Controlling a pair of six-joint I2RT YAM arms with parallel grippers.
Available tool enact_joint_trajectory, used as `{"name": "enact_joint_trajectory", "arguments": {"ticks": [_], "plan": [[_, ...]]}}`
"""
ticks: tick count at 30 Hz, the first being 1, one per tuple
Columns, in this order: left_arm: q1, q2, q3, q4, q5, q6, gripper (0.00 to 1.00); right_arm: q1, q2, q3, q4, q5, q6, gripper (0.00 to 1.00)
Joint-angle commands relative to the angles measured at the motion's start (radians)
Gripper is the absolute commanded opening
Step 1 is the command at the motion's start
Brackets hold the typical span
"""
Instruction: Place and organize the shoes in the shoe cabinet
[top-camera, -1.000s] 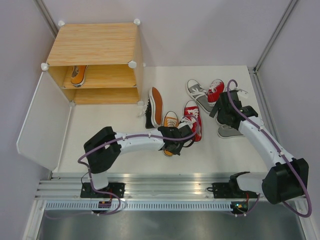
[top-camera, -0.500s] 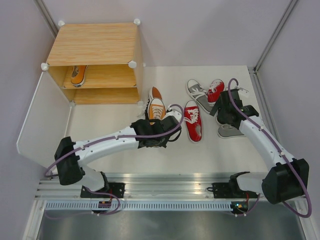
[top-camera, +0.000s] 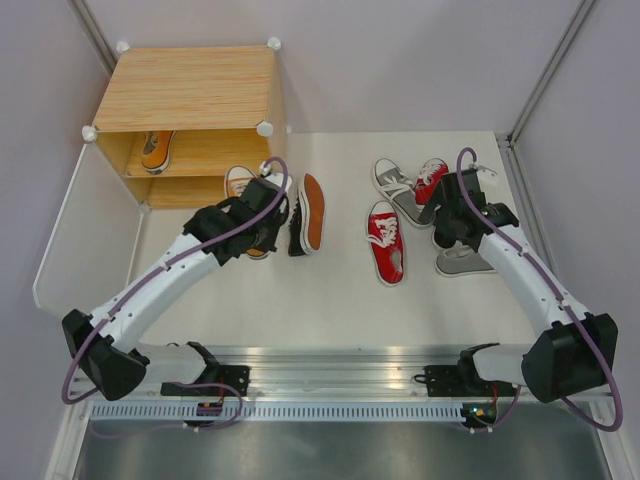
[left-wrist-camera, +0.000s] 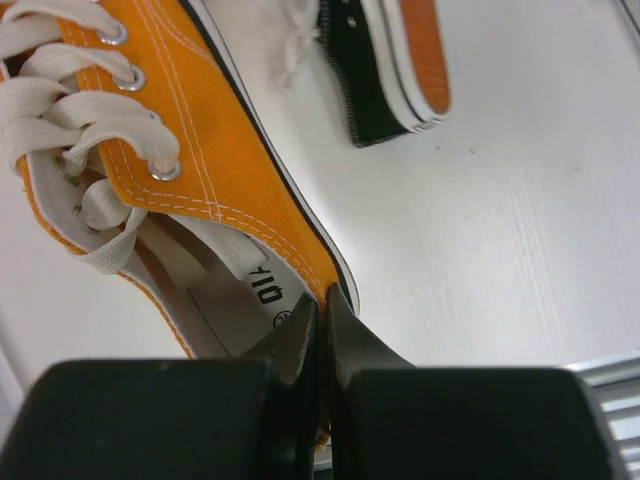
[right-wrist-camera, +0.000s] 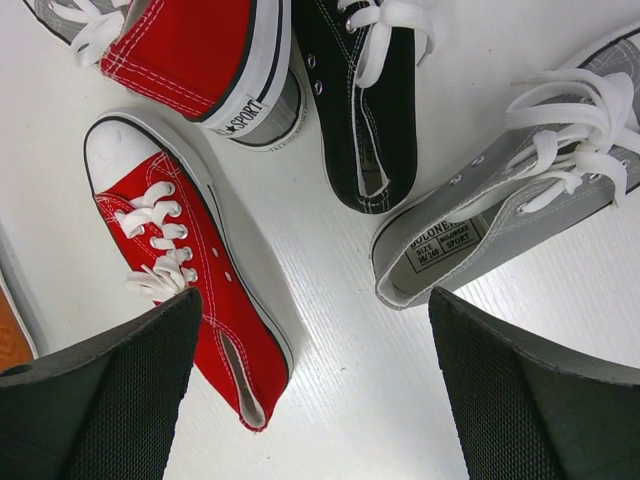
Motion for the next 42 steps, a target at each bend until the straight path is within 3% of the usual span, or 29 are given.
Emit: {"name": "enact_joint_trajectory", "arguments": {"ticks": [1, 12, 21, 28, 31, 40, 42], "plan": [[0.105, -0.042, 0.088, 0.028, 0.026, 0.124, 0.02, -0.007, 0.015, 0.057, 0.016, -0.002, -0.031, 0.98], [0.353, 0.145, 0.261, 0.177, 0.086, 0.365, 0.02, -0.007, 0.05, 0.077, 0.024, -0.051, -0.079, 0.97], [0.55, 0.324, 0.392, 0.221, 0.226, 0.532, 0.02, -0.013, 0.009, 0.011, 0.051, -0.079, -0.093, 0.97], [0.634, 0.378, 0.381, 0.309, 0.299, 0.682, 0.02, -0.023, -0.022, -0.037, 0.051, -0.091, -0.107, 0.97], [0.653, 0.392, 0.37, 0.361, 0.269, 0.747, 0.02, -0.026, -0.039, -0.048, 0.047, -0.093, -0.111, 0.97], [0.699, 0.447, 0.37, 0.488, 0.258, 0.825, 0.03, -0.03, -0.065, -0.068, 0.027, -0.1, -0.127, 0.97], [0.705, 0.456, 0.361, 0.513, 0.24, 0.821, 0.08, -0.032, -0.07, -0.069, 0.028, -0.106, -0.124, 0.97]]}}
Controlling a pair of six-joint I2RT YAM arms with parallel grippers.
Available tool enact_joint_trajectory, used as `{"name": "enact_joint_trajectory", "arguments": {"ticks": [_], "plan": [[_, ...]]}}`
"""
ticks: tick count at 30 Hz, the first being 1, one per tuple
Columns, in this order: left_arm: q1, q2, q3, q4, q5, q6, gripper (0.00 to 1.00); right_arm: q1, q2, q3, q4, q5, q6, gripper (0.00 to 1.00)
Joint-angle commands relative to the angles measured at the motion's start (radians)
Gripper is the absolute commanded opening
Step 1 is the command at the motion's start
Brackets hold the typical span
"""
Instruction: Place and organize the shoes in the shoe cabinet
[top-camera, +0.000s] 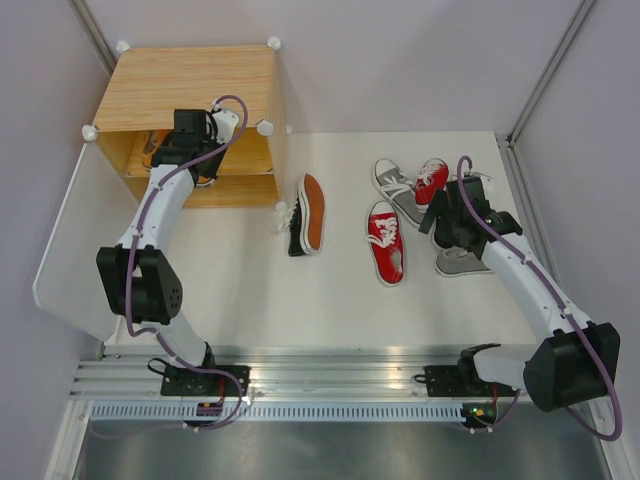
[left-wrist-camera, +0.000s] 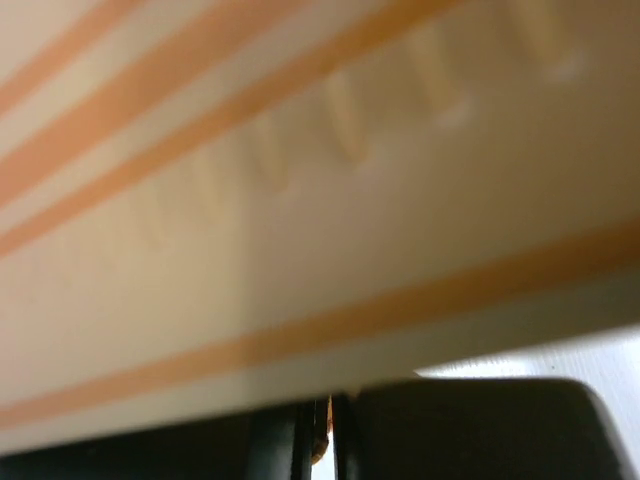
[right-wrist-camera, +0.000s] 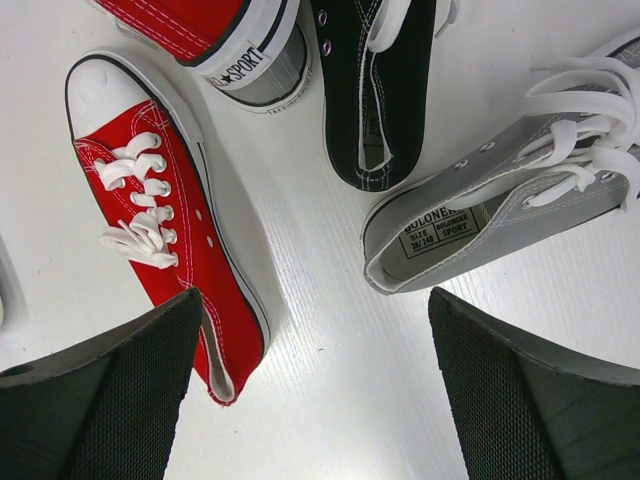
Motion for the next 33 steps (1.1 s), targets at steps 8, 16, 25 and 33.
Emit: {"name": "enact_joint_trajectory", "arguments": {"ticks": [8, 16, 25, 33], "plan": [[0.015, -0.014, -0.043, 0.281, -0.06, 0.118, 0.37, -0.006, -0.032, -0.02, 0.002, -0.03, -0.007, 0.97], [0.014, -0.11, -0.077, 0.289, -0.074, -0.029, 0.69, -0.006, -0.031, -0.034, 0.014, -0.032, -0.011, 0.97], [0.014, -0.238, -0.132, 0.289, -0.108, -0.285, 0.77, -0.007, -0.022, -0.057, 0.04, -0.058, -0.011, 0.97], [0.012, -0.319, -0.259, 0.283, -0.229, -0.62, 0.69, -0.007, -0.028, -0.1, 0.075, -0.078, 0.001, 0.97]]}}
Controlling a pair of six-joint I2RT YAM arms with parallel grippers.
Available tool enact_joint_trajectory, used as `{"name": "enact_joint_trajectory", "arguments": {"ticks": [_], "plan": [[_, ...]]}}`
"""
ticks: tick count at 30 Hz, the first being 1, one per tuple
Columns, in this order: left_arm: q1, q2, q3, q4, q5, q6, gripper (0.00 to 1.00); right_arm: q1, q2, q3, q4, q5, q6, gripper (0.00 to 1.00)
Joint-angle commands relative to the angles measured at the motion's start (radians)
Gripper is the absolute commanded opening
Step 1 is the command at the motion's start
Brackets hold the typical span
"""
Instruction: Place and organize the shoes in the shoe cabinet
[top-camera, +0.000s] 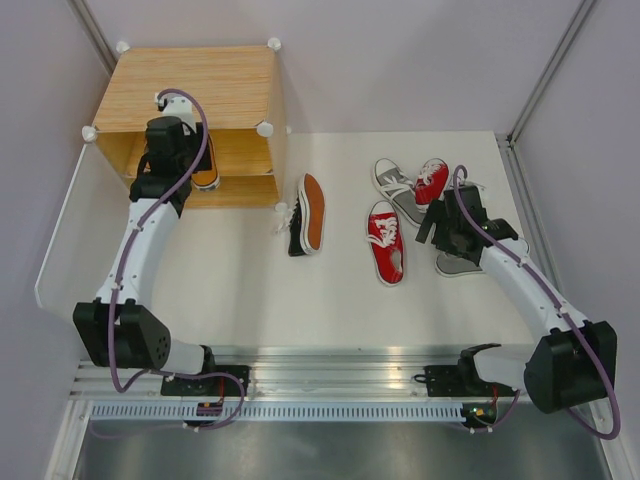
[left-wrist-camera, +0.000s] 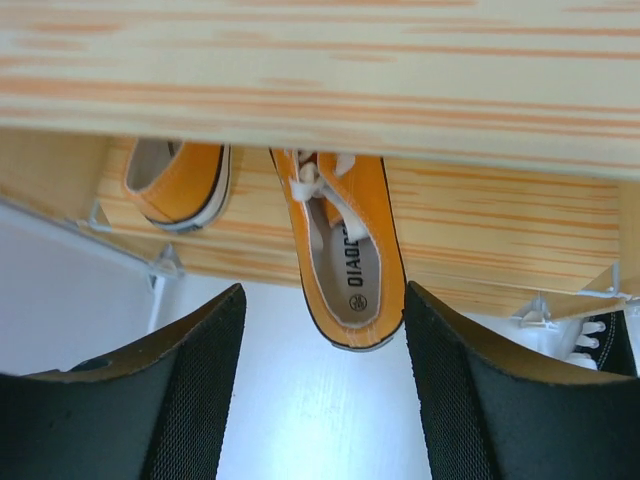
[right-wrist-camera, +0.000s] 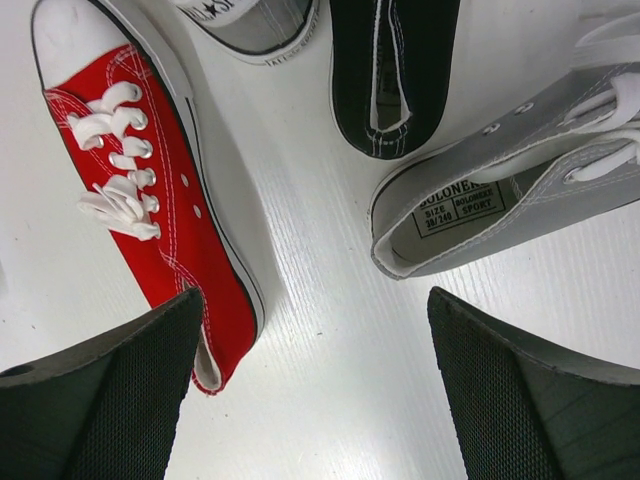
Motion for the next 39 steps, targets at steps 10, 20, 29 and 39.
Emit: {"name": "enact_joint_trajectory", "arguments": {"ticks": [10, 20, 29, 39], "plan": [[-0.008, 0.044, -0.094, 0.088, -0.083, -0.335, 0.61, -0.006, -0.023, -0.086, 0.078, -0.031, 0.009, 0.97], [-0.014, 0.104, -0.099, 0.088, -0.171, -0.386, 0.59, -0.02, -0.017, -0.099, 0.098, -0.039, -0.002, 0.97], [-0.025, 0.13, -0.109, 0.07, -0.203, -0.401, 0.57, -0.029, 0.012, -0.098, 0.119, -0.063, -0.007, 0.96], [-0.011, 0.178, -0.036, 0.075, -0.301, -0.341, 0.02, -0.038, 0.023, -0.095, 0.122, -0.079, -0.014, 0.96]]}}
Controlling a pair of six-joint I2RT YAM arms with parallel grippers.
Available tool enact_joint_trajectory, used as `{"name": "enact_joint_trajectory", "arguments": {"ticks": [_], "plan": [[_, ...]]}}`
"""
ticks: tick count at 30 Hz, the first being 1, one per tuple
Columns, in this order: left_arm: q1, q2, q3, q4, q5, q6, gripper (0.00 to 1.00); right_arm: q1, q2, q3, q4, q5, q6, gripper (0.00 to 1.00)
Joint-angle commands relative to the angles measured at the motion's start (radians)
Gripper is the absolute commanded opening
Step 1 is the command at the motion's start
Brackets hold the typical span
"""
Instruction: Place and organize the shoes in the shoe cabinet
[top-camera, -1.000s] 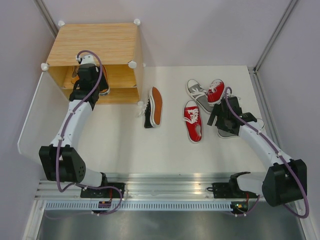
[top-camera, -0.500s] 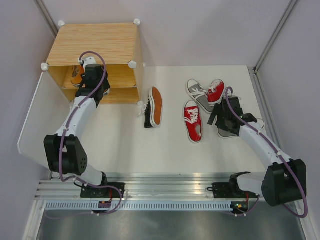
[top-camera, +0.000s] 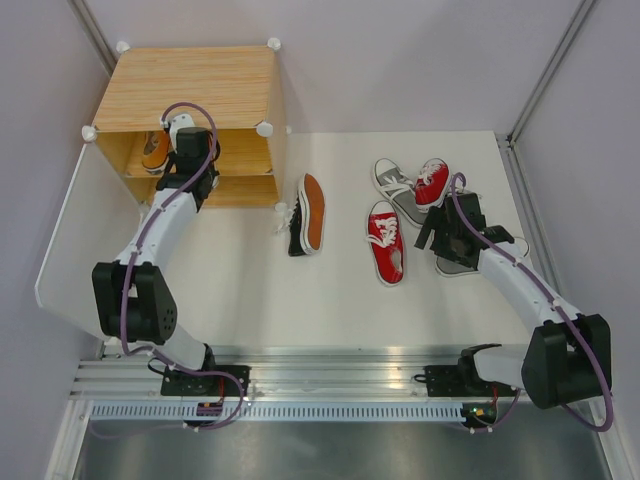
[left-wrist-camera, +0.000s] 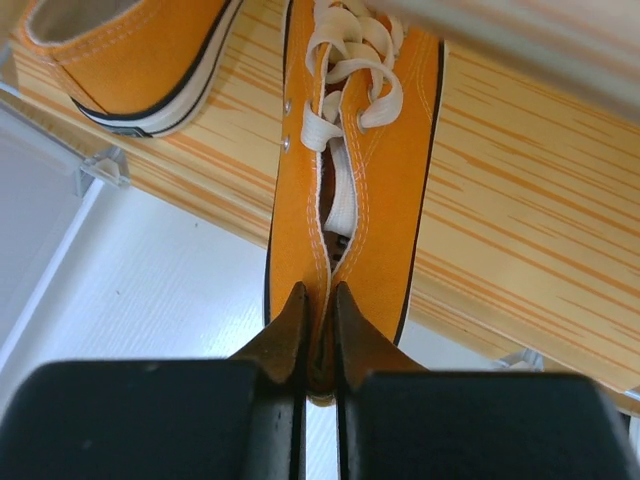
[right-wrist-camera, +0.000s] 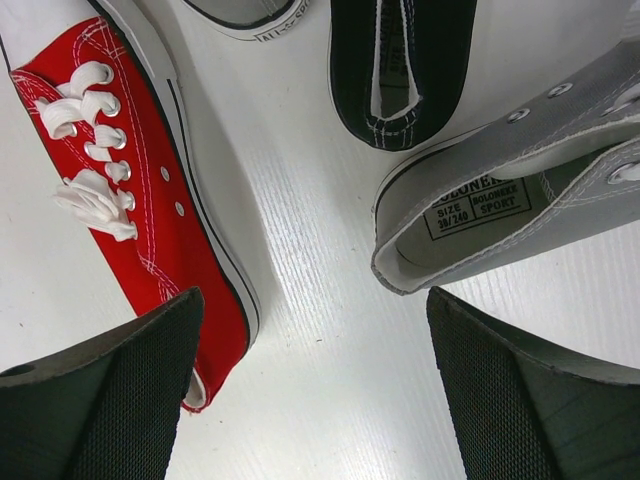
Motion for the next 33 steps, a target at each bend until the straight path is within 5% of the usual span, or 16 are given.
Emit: {"name": "enact_joint_trajectory", "arguments": {"ticks": [1, 21, 33], "plan": [[0.023, 0.038, 0.06, 0.024, -0.099, 0.051, 0.02, -0.007, 0.002, 0.001, 0.028, -0.009, -0.015, 0.96], [0.149, 0.153, 0.134, 0.294, -0.154, 0.168, 0.02, -0.039, -0.024, -0.002, 0.003, 0.017, -0.03, 0.96], [0.204, 0.148, 0.105, 0.332, -0.251, -0.068, 0.02, -0.053, -0.038, 0.001, -0.012, 0.028, -0.029, 0.95]]}}
